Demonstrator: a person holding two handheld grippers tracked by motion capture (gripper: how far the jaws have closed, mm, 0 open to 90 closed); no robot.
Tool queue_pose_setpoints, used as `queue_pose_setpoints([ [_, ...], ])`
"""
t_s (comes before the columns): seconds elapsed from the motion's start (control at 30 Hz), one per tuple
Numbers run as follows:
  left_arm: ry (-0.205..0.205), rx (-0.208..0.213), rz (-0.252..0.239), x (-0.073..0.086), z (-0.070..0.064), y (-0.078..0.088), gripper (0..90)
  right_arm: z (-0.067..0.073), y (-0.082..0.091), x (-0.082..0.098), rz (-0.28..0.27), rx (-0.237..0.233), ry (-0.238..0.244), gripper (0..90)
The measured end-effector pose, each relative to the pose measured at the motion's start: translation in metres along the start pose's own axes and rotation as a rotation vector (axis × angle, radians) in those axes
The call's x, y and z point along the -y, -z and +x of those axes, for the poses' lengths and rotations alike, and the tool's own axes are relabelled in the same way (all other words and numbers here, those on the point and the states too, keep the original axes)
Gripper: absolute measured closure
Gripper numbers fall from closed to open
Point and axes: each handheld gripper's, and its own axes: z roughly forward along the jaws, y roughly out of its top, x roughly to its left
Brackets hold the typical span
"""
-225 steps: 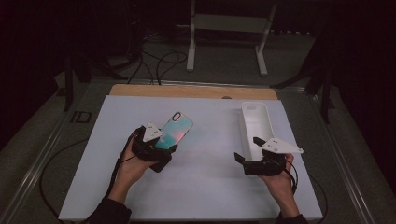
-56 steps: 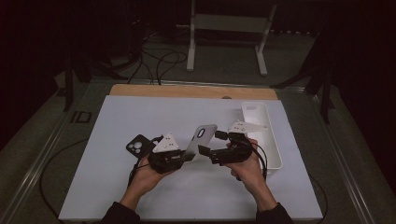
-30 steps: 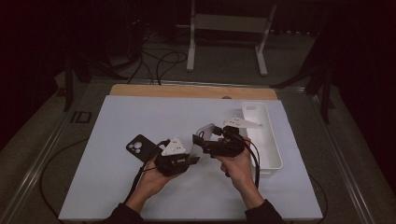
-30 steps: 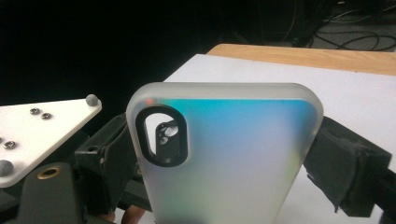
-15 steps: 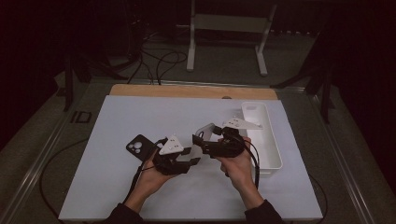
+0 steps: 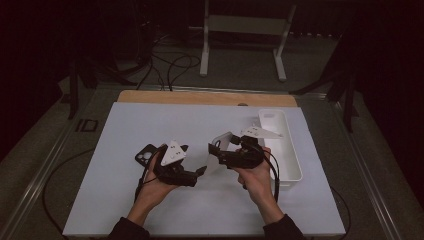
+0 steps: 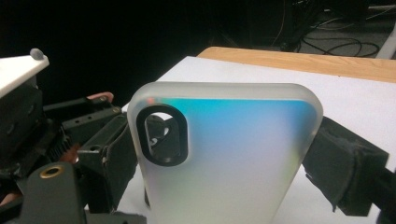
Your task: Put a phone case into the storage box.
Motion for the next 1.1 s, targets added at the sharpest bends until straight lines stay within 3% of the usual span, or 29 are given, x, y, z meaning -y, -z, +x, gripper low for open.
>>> queue_pose_setpoints([
  [0.2,0.013,-0.013,-0.003,0.003,0.007,0.007,1.2,-0.001,0.001,0.000,-0.004,-0.001,0.006,16.8],
  [0.47,0.031,-0.056,-0.024,0.018,0.023,0.023,0.4,-0.003,0.004,-0.002,-0.007,0.011,0.010,16.8],
  [0.63,0.018,-0.079,-0.019,0.027,0.029,0.031,0.4,-0.004,0.004,-0.003,-0.006,0.014,0.013,16.8],
  [0.9,0.047,-0.099,-0.042,0.047,0.040,0.047,0.1,-0.007,0.006,-0.005,-0.006,0.027,0.024,16.8],
  [1.0,0.040,-0.106,-0.067,0.055,0.041,0.054,0.0,-0.008,0.007,-0.008,-0.009,0.035,0.031,16.8],
  [1.1,0.031,-0.122,-0.061,0.063,0.043,0.060,0.0,-0.010,0.009,-0.010,-0.010,0.042,0.036,16.8],
])
